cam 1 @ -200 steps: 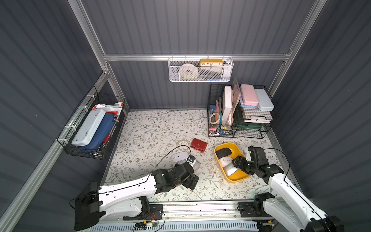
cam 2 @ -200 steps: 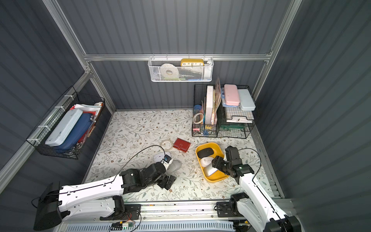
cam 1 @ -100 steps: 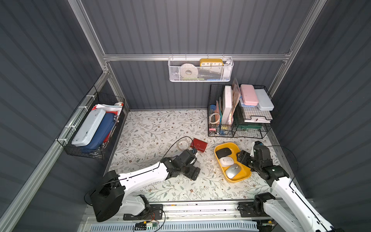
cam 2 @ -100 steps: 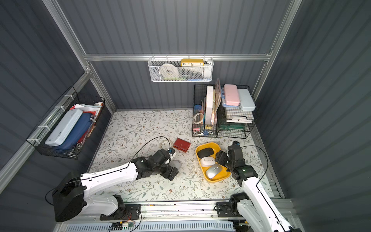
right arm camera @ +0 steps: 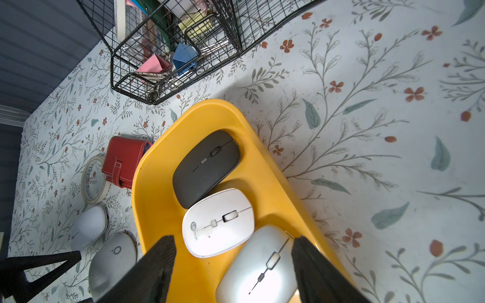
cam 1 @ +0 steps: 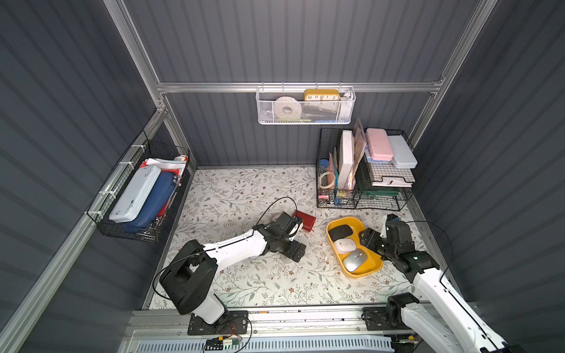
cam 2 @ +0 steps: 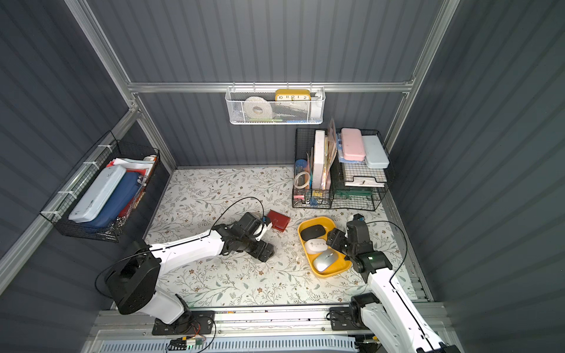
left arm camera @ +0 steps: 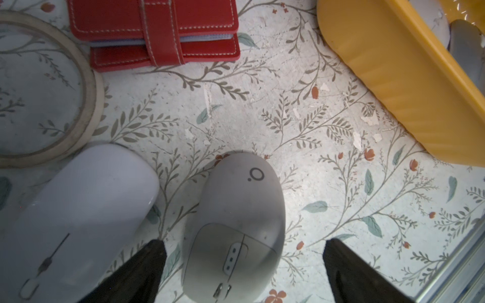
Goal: Put the mouse in the storage box
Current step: Pick up the mouse from the center of the board.
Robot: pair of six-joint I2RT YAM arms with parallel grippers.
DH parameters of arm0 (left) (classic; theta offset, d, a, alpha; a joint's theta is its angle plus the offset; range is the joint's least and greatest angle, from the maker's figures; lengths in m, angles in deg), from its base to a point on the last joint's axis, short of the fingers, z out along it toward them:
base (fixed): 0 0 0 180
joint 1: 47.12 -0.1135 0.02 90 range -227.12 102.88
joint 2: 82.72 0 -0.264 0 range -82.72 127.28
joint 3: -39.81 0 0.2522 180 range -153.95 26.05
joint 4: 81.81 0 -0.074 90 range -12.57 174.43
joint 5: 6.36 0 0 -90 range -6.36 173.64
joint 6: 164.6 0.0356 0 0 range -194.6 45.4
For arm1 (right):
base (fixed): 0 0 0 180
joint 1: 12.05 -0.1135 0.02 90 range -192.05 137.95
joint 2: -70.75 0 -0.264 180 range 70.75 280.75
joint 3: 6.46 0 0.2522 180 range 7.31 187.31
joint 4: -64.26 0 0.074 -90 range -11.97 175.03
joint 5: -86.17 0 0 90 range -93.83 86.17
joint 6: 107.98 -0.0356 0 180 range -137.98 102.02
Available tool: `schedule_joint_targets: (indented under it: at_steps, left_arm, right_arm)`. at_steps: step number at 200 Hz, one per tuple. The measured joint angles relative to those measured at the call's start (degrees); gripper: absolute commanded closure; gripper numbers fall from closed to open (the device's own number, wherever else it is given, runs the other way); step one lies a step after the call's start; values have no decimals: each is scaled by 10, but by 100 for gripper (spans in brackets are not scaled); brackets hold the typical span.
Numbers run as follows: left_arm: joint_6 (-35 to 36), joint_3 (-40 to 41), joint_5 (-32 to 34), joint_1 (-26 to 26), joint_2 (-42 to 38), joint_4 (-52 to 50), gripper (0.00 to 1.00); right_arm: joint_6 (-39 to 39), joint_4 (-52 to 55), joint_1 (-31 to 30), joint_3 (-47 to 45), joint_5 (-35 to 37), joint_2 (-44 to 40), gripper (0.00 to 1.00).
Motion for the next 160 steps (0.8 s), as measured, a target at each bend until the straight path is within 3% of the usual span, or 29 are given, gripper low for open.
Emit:
schedule_joint_targets:
  at_steps: [47, 112, 160]
  left_arm:
    - [3, -1, -13, 0, 54, -3, 6]
    - [0, -5, -20, 0, 57, -18, 16]
    - [-19, -46, 46, 46, 91, -64, 17]
  right_arm:
    - [-4, -2, 0, -3, -2, 0, 24]
    - [-9, -12, 0, -9, -4, 3, 25]
    - [-9, -14, 0, -9, -4, 14, 25]
